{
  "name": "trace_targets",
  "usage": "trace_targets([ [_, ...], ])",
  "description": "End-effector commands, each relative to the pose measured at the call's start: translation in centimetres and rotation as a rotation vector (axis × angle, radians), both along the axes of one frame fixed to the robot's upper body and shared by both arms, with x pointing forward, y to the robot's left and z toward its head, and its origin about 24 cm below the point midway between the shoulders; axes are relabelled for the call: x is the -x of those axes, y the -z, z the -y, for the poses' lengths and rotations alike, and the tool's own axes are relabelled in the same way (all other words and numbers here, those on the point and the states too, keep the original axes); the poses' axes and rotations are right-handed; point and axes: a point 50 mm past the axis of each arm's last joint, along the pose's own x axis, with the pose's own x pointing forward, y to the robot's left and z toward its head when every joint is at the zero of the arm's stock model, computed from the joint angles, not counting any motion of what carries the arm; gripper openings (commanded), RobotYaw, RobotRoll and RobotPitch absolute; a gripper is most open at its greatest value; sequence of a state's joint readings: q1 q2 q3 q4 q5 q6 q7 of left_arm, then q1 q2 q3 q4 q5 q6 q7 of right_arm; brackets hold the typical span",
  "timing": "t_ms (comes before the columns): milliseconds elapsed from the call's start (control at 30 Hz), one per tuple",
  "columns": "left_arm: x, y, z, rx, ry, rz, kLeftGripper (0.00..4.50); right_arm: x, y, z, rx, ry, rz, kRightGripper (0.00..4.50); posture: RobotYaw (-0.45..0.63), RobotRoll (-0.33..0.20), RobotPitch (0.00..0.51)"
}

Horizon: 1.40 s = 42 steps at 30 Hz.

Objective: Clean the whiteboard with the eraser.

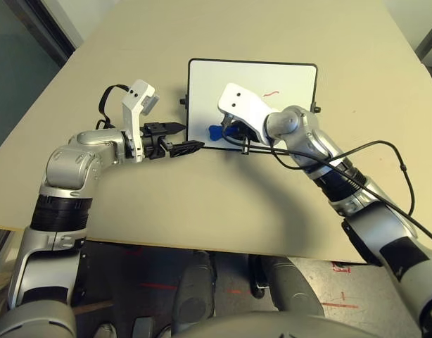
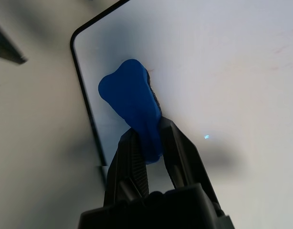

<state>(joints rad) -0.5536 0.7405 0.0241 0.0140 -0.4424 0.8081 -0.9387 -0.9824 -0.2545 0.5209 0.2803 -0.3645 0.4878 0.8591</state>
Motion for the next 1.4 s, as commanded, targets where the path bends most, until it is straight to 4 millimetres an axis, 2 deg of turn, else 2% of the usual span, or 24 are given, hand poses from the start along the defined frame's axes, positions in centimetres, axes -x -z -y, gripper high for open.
trace_targets([
  [33, -0.1, 0.2, 0.1, -0.005, 0.008, -0.011, 4.50, -0.8, 0.2, 1.0, -0.022, 0.076, 0.002, 0.56, -0.04, 0.000, 0.164],
  [233, -0.1, 0.2, 0.2, -0.004, 0.010, -0.010, 4.50, 0.9, 2.5, 0.7, 0.031, 0.021, -0.085, 0.56, -0.04, 0.000, 0.165],
  [333, 0.0, 0.2, 0.2, -0.004, 0.010, -0.012, 4.50, 1.3, 2.9, 0.9, 0.048, 0.013, -0.104, 0.56, -0.04, 0.000, 0.167],
  [467, 0.0, 0.3, 0.1, -0.004, 0.010, -0.014, 4.50, 1.1, 2.7, 1.0, 0.040, 0.023, -0.099, 0.56, -0.04, 0.000, 0.168],
  [667, -0.1, 0.2, 0.2, -0.003, 0.010, -0.012, 4.50, -1.2, -0.1, 1.3, -0.075, 0.124, 0.010, 0.56, -0.05, 0.000, 0.164],
  [733, -0.2, 0.2, 0.2, -0.003, 0.010, -0.011, 4.50, -1.4, -0.4, 1.2, -0.089, 0.128, 0.019, 0.56, -0.05, 0.000, 0.162],
  [833, -0.3, 0.2, 0.3, -0.002, 0.012, -0.009, 4.50, -1.3, -0.1, 1.1, -0.084, 0.124, 0.008, 0.56, -0.05, 0.000, 0.161],
  [1000, -0.4, 0.2, 0.3, 0.000, 0.014, -0.009, 4.50, 0.3, 2.0, 0.9, -0.030, 0.074, -0.074, 0.56, -0.05, 0.000, 0.163],
  [1133, -0.4, 0.2, 0.3, -0.001, 0.015, -0.009, 4.50, 1.3, 2.9, 1.0, 0.003, 0.055, -0.116, 0.56, -0.06, 0.000, 0.165],
  [1300, -0.4, 0.3, 0.3, -0.002, 0.017, -0.011, 4.50, 1.3, 2.8, 1.1, -0.002, 0.065, -0.114, 0.56, -0.06, 0.000, 0.164],
  [1400, -0.4, 0.3, 0.3, -0.002, 0.019, -0.010, 4.50, 0.6, 1.8, 1.3, -0.042, 0.091, -0.084, 0.56, -0.06, 0.000, 0.162],
])
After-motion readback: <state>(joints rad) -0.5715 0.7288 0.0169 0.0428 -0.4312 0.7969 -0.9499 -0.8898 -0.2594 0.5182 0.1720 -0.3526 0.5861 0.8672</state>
